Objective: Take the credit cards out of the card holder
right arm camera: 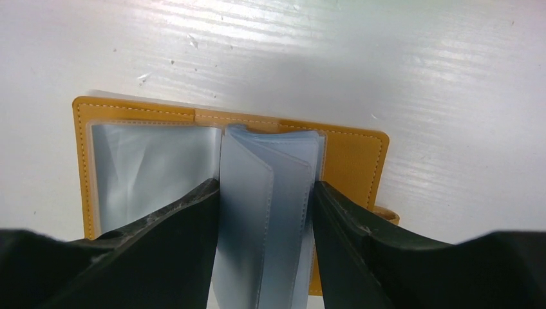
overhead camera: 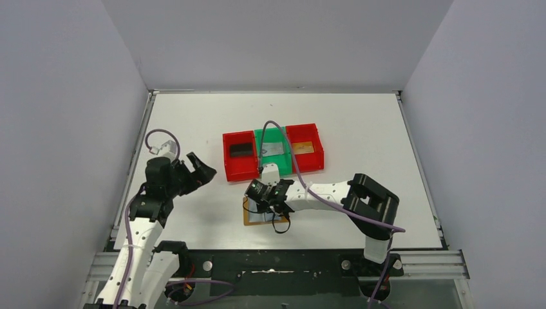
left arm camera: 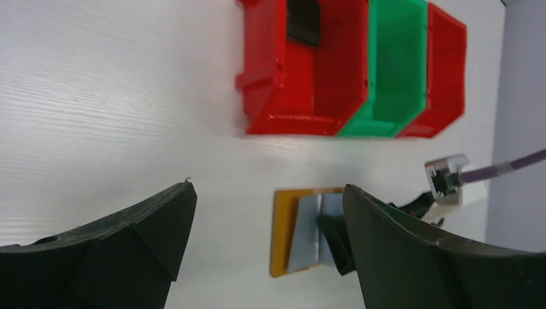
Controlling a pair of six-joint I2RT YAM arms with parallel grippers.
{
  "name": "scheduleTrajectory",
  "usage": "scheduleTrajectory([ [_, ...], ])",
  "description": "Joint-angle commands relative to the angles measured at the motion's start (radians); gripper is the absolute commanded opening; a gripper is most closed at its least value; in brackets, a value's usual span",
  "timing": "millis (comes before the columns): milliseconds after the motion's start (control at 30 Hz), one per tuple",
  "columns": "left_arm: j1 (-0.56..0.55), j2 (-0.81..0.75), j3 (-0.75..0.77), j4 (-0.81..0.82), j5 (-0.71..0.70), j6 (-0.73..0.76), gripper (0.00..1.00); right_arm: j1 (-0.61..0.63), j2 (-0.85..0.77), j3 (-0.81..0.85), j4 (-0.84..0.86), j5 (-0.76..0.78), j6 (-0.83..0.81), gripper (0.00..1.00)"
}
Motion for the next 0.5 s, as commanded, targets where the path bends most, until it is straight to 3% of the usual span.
scheduleTrajectory([
  [0,-0.056,0.031,-0.086,0.163,0.336,-0.127,0.84,0.006,-0.089,-0.058,0.067,-0.059,-0.028,0.52],
  [300,-0.501,0.159,-0.165,0.345,0.108,-0.308,0.75,-0.024,-0.161,-0.179,0.235,-0.153,0.013,0.53],
  [467,-0.623,0.264,-0.175,0.374,-0.007,-0.371,0.71,-0.065,-0.206,-0.263,0.304,-0.191,0.056,0.53],
])
